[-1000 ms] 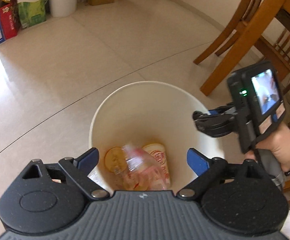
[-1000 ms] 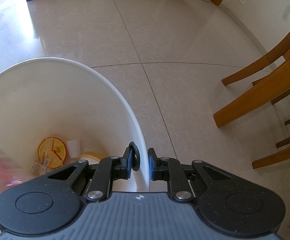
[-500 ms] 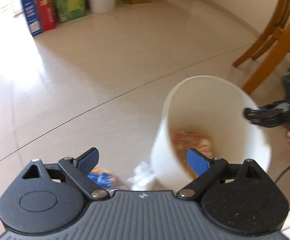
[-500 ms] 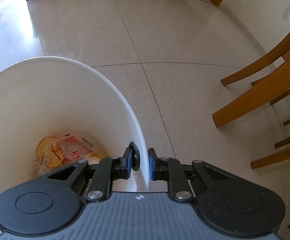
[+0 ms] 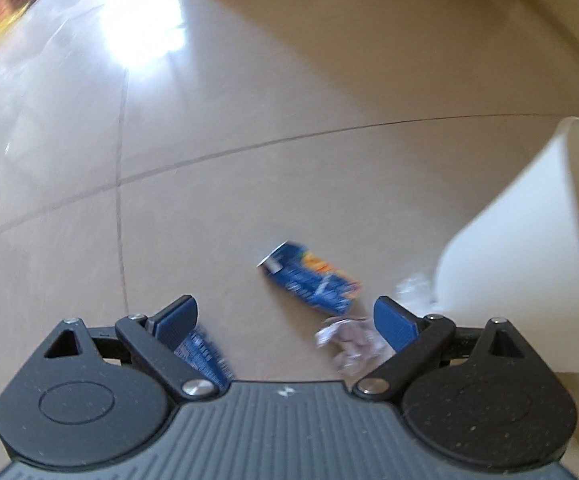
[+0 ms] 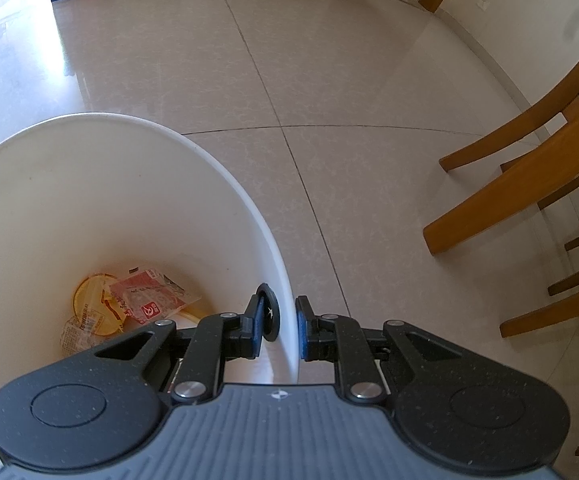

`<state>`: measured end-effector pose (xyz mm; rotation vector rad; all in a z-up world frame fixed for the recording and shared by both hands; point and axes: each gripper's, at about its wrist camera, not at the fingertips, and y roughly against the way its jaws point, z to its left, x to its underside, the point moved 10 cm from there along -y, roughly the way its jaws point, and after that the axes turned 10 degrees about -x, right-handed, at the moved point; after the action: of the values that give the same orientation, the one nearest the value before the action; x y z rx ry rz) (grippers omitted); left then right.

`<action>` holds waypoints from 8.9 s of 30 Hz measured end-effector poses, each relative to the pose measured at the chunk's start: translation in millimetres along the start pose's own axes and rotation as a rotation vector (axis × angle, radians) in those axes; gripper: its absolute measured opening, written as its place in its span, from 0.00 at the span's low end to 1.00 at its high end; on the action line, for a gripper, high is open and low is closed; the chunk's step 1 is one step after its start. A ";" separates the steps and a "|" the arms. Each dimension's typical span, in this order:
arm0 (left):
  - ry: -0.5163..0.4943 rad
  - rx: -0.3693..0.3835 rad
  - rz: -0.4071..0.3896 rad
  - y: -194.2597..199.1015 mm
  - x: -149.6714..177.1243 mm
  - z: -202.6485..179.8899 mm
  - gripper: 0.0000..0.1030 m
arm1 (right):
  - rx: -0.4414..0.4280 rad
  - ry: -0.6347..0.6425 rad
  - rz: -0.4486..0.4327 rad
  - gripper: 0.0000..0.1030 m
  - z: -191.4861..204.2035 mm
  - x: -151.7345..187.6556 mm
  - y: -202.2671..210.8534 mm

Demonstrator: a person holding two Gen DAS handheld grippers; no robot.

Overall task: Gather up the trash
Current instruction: 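Return the left gripper to the blue juice carton and open around it, then close the left gripper on the blue juice carton, then carry the juice carton over the wastebasket and open the left gripper, then lower the left gripper to the clear plastic wrapper and grasp it, then carry the plastic wrapper over the wastebasket and open the left gripper, then lower the left gripper to the crumpled paper and grasp it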

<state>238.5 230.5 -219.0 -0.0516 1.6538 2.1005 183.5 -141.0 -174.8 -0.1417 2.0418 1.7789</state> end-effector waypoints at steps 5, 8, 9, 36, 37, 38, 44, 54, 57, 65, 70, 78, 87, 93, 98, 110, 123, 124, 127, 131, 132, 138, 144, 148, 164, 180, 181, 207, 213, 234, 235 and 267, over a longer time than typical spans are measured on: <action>0.154 -0.032 0.055 -41.7 20.7 31.8 0.92 | 0.001 -0.001 0.001 0.19 -0.1 -0.3 0.2; 0.225 -0.073 0.084 -69.7 36.5 52.0 0.92 | 0.000 -0.004 0.002 0.19 -0.1 -0.1 0.1; 0.251 -0.083 0.095 -79.0 41.8 58.2 0.92 | -0.001 -0.006 0.002 0.19 -0.3 0.3 0.1; 0.464 -0.197 0.138 -196.5 94.4 81.9 0.65 | -0.005 -0.007 0.005 0.19 -2.0 -3.0 -1.7; 0.457 -0.190 0.143 -198.8 95.4 79.2 0.59 | -0.005 -0.006 0.005 0.19 -1.7 -3.1 -1.8; 0.451 -0.182 0.147 -199.0 95.1 76.7 0.55 | -0.005 -0.007 0.005 0.19 -2.1 -3.1 -1.6; 0.400 -0.170 0.127 -198.1 97.2 62.6 0.55 | -0.005 -0.006 0.004 0.19 -1.9 -3.1 -1.8; 0.213 -0.087 0.122 -190.3 118.0 8.8 0.55 | -0.005 -0.004 0.005 0.19 -1.9 -3.1 -1.8; 0.160 -0.056 0.132 -185.6 125.7 -9.4 0.55 | -0.006 -0.005 0.005 0.19 -1.9 -3.1 -1.8; 0.016 0.002 0.103 -155.6 129.3 -44.4 0.53 | -0.002 0.006 0.007 0.20 -0.5 -2.3 -1.7; -0.046 0.024 0.086 -143.1 121.0 -50.5 0.52 | 0.008 0.020 0.005 0.20 3.8 -1.6 -1.2; -0.068 0.049 0.061 -108.4 115.4 -43.4 0.52 | -0.002 0.012 0.007 0.20 1.9 -2.4 0.0; -0.265 0.140 -0.020 6.5 77.0 -58.7 0.52 | 0.002 0.017 0.008 0.21 1.4 -1.8 -0.5; -0.391 0.259 -0.137 107.7 34.0 -96.7 0.52 | 0.003 0.014 0.010 0.21 2.9 -1.5 -0.9; -0.429 0.383 -0.227 161.7 -0.4 -144.6 0.52 | 0.002 0.009 0.012 0.21 1.9 -2.3 -0.6; -0.456 0.392 -0.357 181.6 -28.2 -200.9 0.82 | -0.019 0.000 0.012 0.21 -4.0 -2.9 -0.7; -0.351 0.265 -0.335 146.6 -30.4 -125.8 0.93 | -0.026 -0.005 0.009 0.20 -9.8 -1.1 -1.3; -0.348 0.256 -0.334 142.5 -27.5 -120.8 0.93 | -0.026 -0.005 0.009 0.20 -9.4 -1.2 -1.7; -0.337 0.237 -0.292 122.7 -15.7 -111.0 0.93 | -0.026 -0.005 0.009 0.20 -9.3 -1.3 -1.7; -0.318 0.220 -0.243 92.7 4.3 -103.9 0.93 | -0.024 -0.004 0.008 0.20 -8.7 -1.1 -2.1; -0.312 0.216 -0.235 85.3 8.7 -103.6 0.93 | -0.025 -0.005 0.009 0.20 -8.3 -1.0 -1.9; -0.277 0.225 -0.195 39.7 31.9 -109.1 0.93 | -0.018 0.007 -0.002 0.20 -6.6 -2.2 0.7; -0.272 0.211 -0.185 -7.7 52.4 -123.4 0.92 | -0.016 0.007 -0.002 0.18 -4.7 -1.6 0.7; -0.332 0.211 -0.218 -27.5 63.9 -143.5 0.90 | -0.022 0.003 -0.001 0.18 -5.4 -2.1 -0.5; -0.495 0.260 -0.142 -108.9 77.4 -181.7 0.64 | -0.024 0.014 -0.003 0.18 -5.9 -2.2 0.7; -0.429 0.225 -0.098 -116.8 78.7 -179.9 0.43 | -0.026 0.008 -0.003 0.18 -7.4 -2.6 1.6; -0.426 0.219 -0.085 -115.2 79.9 -178.5 0.43 | -0.026 0.008 -0.003 0.18 -7.5 -2.4 1.6; -0.468 0.183 -0.087 32.5 52.2 -107.2 0.43 | -0.018 0.021 -0.003 0.18 -4.1 -2.3 1.4; -0.485 0.227 -0.142 103.1 24.9 -113.1 0.43 | -0.009 0.025 -0.003 0.18 -2.5 -1.6 -0.2; -0.438 0.403 -0.328 171.5 -29.3 -202.0 0.88 | -0.021 0.018 -0.005 0.18 -5.5 -2.4 1.1; -0.433 0.390 -0.329 169.4 -32.1 -196.6 0.88 | -0.020 0.020 -0.005 0.18 -5.4 -2.4 1.1; 0.020 0.085 -0.157 -80.3 98.0 -103.6 0.90 | -0.009 0.024 -0.005 0.18 -3.3 -1.1 -0.2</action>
<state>155.5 180.4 -350.9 -0.1704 1.6915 1.9174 183.7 -144.4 -174.3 -0.1710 2.0482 1.7919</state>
